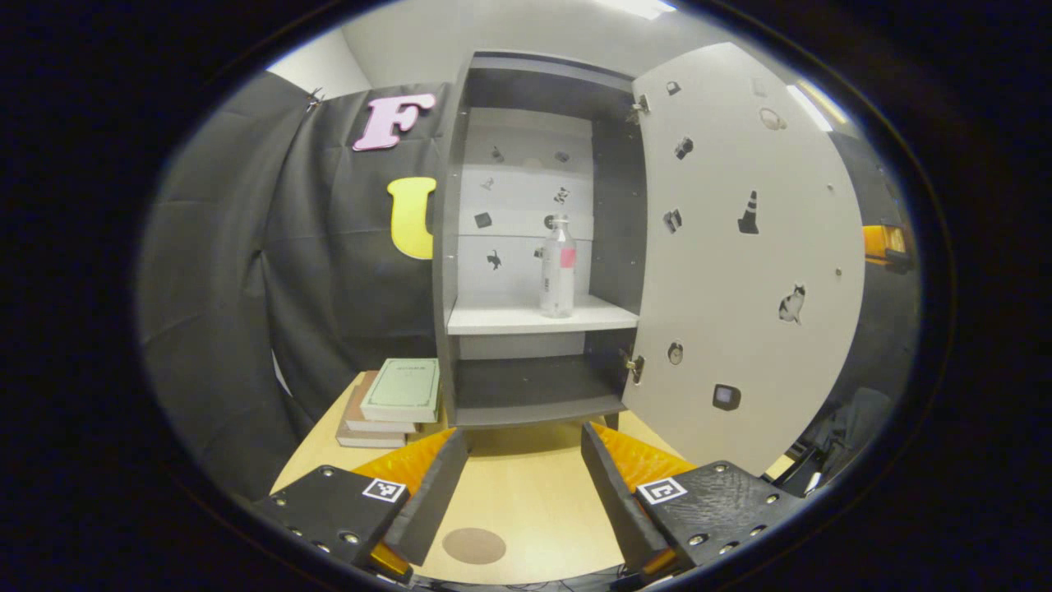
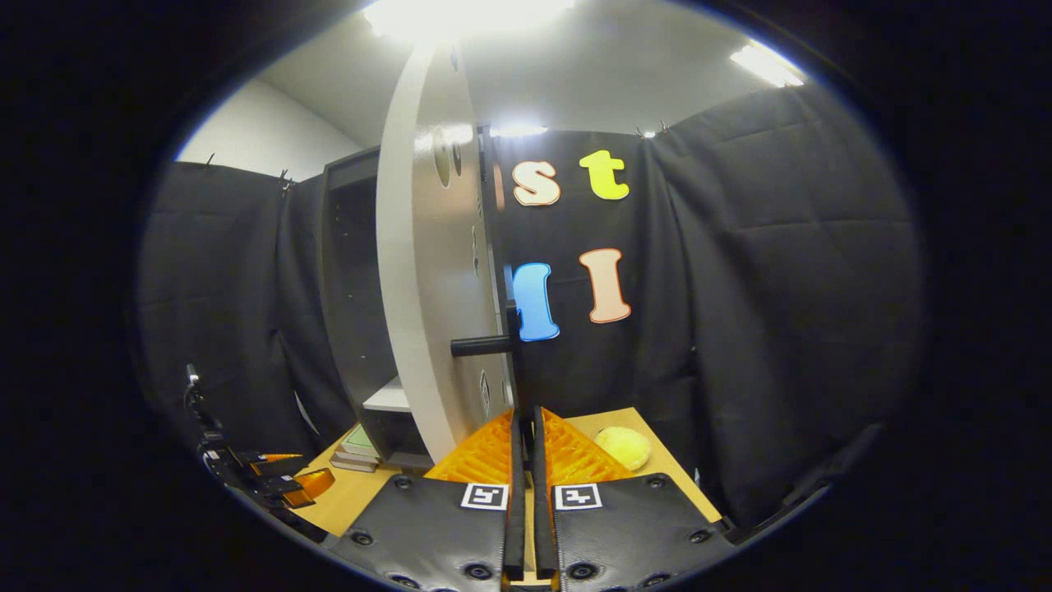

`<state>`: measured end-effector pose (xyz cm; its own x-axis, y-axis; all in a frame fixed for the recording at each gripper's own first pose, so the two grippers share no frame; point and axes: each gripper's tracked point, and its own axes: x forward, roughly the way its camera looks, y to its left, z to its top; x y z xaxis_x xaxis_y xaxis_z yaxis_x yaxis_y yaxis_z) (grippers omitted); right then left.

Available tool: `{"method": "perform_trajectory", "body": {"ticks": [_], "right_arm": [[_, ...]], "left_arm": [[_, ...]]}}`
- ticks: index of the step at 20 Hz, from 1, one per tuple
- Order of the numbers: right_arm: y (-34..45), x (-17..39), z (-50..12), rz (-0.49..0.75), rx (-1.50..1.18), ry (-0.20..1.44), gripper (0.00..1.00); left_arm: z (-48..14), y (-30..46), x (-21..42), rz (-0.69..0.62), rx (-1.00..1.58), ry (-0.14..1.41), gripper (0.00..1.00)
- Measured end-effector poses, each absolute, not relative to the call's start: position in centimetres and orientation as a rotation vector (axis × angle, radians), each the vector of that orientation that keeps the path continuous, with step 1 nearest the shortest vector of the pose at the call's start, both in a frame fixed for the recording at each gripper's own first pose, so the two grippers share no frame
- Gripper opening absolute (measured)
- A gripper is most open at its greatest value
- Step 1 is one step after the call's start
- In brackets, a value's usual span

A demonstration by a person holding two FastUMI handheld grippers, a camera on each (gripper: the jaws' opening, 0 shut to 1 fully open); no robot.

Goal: Open the cabinet door with the right hand, grasp the bottle in the cabinet with the left hand and place it on the coaster, then close the cabinet door with the right hand.

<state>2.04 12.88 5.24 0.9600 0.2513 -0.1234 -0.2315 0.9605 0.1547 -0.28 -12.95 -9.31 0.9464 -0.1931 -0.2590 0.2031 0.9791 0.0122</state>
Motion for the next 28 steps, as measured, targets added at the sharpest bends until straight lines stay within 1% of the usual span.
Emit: {"method": "perform_trajectory", "body": {"ticks": [1,3,4,5,6,7,10,11,12,13,14,15,16,17,18,19,21,22,23,24,25,26,27,28], "right_arm": [[12.5,1.4,5.2,0.252,0.158,0.145,0.08],[11.2,0.1,4.7,0.243,0.142,0.149,0.08],[10.9,0.3,4.1,0.241,0.123,0.160,0.08],[10.3,0.3,3.6,0.227,0.099,0.168,0.08],[9.6,0.3,3.3,0.206,0.084,0.171,0.07],[8.7,-0.2,3.1,0.180,0.082,0.173,0.05],[5.3,-1.6,2.5,0.071,0.125,0.176,0.03],[4.0,-1.9,2.7,0.035,0.143,0.171,0.00],[2.6,-2.1,2.8,-0.008,0.154,0.164,0.05],[1.4,-1.9,3.3,-0.030,0.168,0.150,0.00],[1.0,-1.4,3.8,-0.044,0.182,0.139,0.05],[0.1,-0.8,4.2,-0.061,0.191,0.129,0.18],[-0.5,0.1,4.3,-0.068,0.200,0.127,0.27],[-1.2,1.2,4.2,-0.085,0.202,0.129,0.40],[-1.9,2.3,4.1,-0.093,0.203,0.130,0.50],[-2.6,3.3,3.9,-0.105,0.199,0.133,0.66],[-3.3,5.6,3.0,-0.109,0.193,0.148,0.97],[-3.4,7.1,2.7,-0.098,0.189,0.161,0.98],[-3.3,8.3,2.4,-0.085,0.184,0.175,0.92],[-3.2,9.5,2.0,-0.074,0.175,0.191,0.98],[-3.3,10.6,2.0,-0.069,0.160,0.197,0.98],[-3.5,11.4,2.0,-0.070,0.142,0.195,0.92],[-3.7,12.2,2.1,-0.071,0.127,0.192,0.98],[-3.7,12.8,1.9,-0.070,0.118,0.191,0.98]], "left_arm": [[-9.2,-13.3,0.1,-0.211,0.042,0.256,0.86],[-8.6,-13.8,0.9,-0.234,0.044,0.245,0.86],[-8.7,-14.2,1.4,-0.250,0.040,0.240,0.83],[-9.1,-14.6,2.1,-0.268,0.031,0.245,0.83],[-9.6,-15.0,2.7,-0.287,0.019,0.257,0.86],[-10.1,-15.7,3.4,-0.308,0.010,0.267,0.84],[-9.4,-16.5,5.6,-0.335,0.013,0.259,0.83],[-8.9,-16.7,6.4,-0.335,0.008,0.251,0.83],[-8.3,-16.9,7.3,-0.334,0.001,0.241,0.86],[-7.5,-17.0,8.2,-0.330,-0.010,0.227,0.86],[-6.4,-17.0,9.2,-0.323,-0.023,0.209,0.86],[-5.6,-16.8,10.1,-0.316,-0.037,0.192,0.86],[-4.7,-16.8,11.3,-0.310,-0.049,0.180,0.86],[-3.9,-16.8,12.6,-0.303,-0.057,0.167,0.86],[-3.1,-16.8,13.9,-0.296,-0.060,0.155,0.86],[-2.3,-16.9,15.2,-0.289,-0.059,0.149,0.83],[-0.3,-17.2,17.9,-0.276,-0.056,0.129,0.83],[0.7,-17.4,19.3,-0.276,-0.057,0.115,0.83],[1.6,-17.8,20.7,-0.282,-0.057,0.104,0.83],[2.2,-18.3,22.0,-0.287,-0.054,0.105,0.86],[2.4,-18.5,23.3,-0.280,-0.048,0.118,0.83],[2.6,-18.8,24.8,-0.276,-0.048,0.125,0.83],[2.6,-19.3,26.3,-0.278,-0.052,0.135,0.83],[2.4,-20.0,27.5,-0.291,-0.059,0.145,0.83]]}}
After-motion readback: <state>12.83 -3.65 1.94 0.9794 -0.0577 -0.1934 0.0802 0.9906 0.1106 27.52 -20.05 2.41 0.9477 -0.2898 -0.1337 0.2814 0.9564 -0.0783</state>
